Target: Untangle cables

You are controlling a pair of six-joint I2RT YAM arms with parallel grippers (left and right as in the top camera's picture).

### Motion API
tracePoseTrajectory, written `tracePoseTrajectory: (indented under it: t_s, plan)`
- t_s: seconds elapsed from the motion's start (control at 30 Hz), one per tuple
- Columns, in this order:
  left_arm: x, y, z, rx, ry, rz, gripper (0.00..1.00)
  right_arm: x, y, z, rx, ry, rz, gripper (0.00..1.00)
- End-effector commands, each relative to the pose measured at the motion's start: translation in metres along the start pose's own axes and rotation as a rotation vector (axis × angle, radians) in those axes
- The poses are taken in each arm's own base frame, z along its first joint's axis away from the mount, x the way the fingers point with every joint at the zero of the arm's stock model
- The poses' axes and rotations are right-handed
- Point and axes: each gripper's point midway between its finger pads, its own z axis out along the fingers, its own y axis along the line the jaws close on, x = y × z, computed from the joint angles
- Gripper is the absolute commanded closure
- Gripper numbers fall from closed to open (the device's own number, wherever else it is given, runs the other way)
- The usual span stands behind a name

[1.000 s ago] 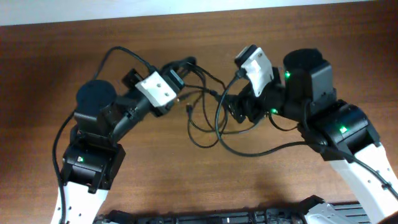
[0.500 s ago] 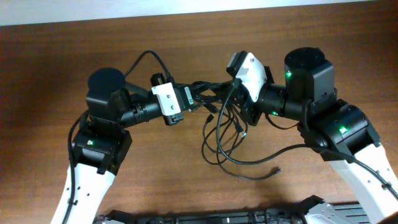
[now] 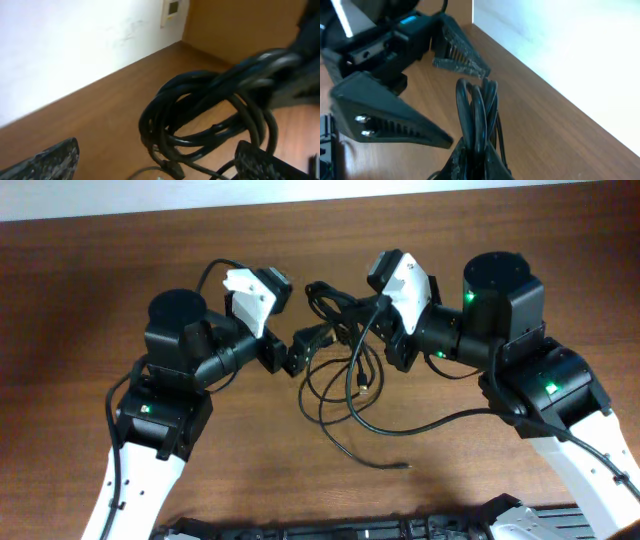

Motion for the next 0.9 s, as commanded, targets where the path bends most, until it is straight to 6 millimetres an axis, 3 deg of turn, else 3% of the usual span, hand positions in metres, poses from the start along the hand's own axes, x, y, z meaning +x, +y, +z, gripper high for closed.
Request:
tracePoseTrajectory:
  t_s: [0.0, 0.03, 0.07, 0.1, 0.13, 0.2, 0.23, 0.27, 0.3, 0.33, 0.47, 0.53, 0.6, 0.67, 0.7, 0.73, 0.8, 0.87]
  plan:
    - [0.001, 0.016, 0.004, -0.070, 0.007, -0.122, 0.01, -0.015, 0.019, -0.006, -0.104, -0.062, 0.003, 0.96]
    - [0.004, 0.018, 0.008, -0.070, 0.012, -0.163, 0.01, -0.014, 0.020, -0.006, -0.110, -0.058, 0.007, 0.96]
    - [0.004, 0.019, 0.011, -0.069, 0.011, -0.167, 0.07, -0.014, 0.020, -0.006, -0.110, -0.056, 0.008, 0.96]
    - [0.004, 0.020, 0.011, -0.069, 0.009, -0.166, 0.33, -0.014, 0.020, -0.006, -0.111, -0.057, 0.008, 0.96]
    - [0.000, 0.018, 0.011, -0.059, -0.005, -0.157, 0.53, -0.014, 0.021, -0.006, -0.118, -0.058, 0.008, 0.96]
    - [-0.010, 0.013, 0.011, -0.026, -0.039, -0.135, 0.65, -0.015, 0.027, -0.007, -0.154, -0.066, 0.007, 0.96]
    - [-0.012, 0.011, 0.011, -0.013, -0.050, -0.128, 0.61, -0.016, 0.029, -0.007, -0.162, -0.068, 0.007, 0.96]
    - [-0.014, 0.010, 0.011, -0.007, -0.054, -0.125, 0.49, -0.016, 0.028, -0.007, -0.161, -0.068, 0.007, 0.96]
    - [-0.014, 0.010, 0.011, -0.006, -0.054, -0.150, 0.18, -0.016, 0.028, -0.007, -0.160, -0.071, 0.005, 0.96]
    - [-0.014, 0.009, 0.011, 0.002, -0.054, -0.191, 0.04, -0.018, 0.028, -0.007, -0.157, -0.078, -0.001, 0.96]
    - [-0.018, 0.006, 0.011, 0.025, -0.067, -0.378, 0.01, -0.026, 0.018, -0.007, -0.105, -0.106, -0.025, 0.96]
    - [-0.024, 0.006, 0.011, 0.033, -0.089, -0.390, 0.01, -0.033, 0.019, -0.007, -0.110, -0.133, -0.043, 0.96]
    - [-0.031, 0.006, 0.010, 0.042, -0.113, -0.460, 0.12, -0.044, 0.017, -0.009, -0.099, -0.178, -0.075, 0.96]
    - [-0.040, 0.005, 0.009, 0.058, -0.146, -0.553, 0.12, -0.057, 0.015, -0.011, -0.086, -0.228, -0.109, 0.96]
    - [-0.045, 0.005, 0.008, 0.068, -0.166, -0.591, 0.24, -0.061, 0.014, -0.012, -0.082, -0.245, -0.121, 0.96]
    - [-0.045, 0.005, 0.008, 0.071, -0.166, -0.628, 0.44, -0.062, 0.014, -0.013, -0.081, -0.250, -0.124, 0.96]
    - [-0.045, 0.005, 0.008, 0.073, -0.165, -0.641, 0.98, -0.062, 0.014, -0.012, -0.081, -0.250, -0.124, 0.96]
    - [-0.045, 0.005, 0.008, 0.072, -0.165, -0.640, 1.00, -0.062, 0.014, -0.012, -0.079, -0.249, -0.124, 0.96]
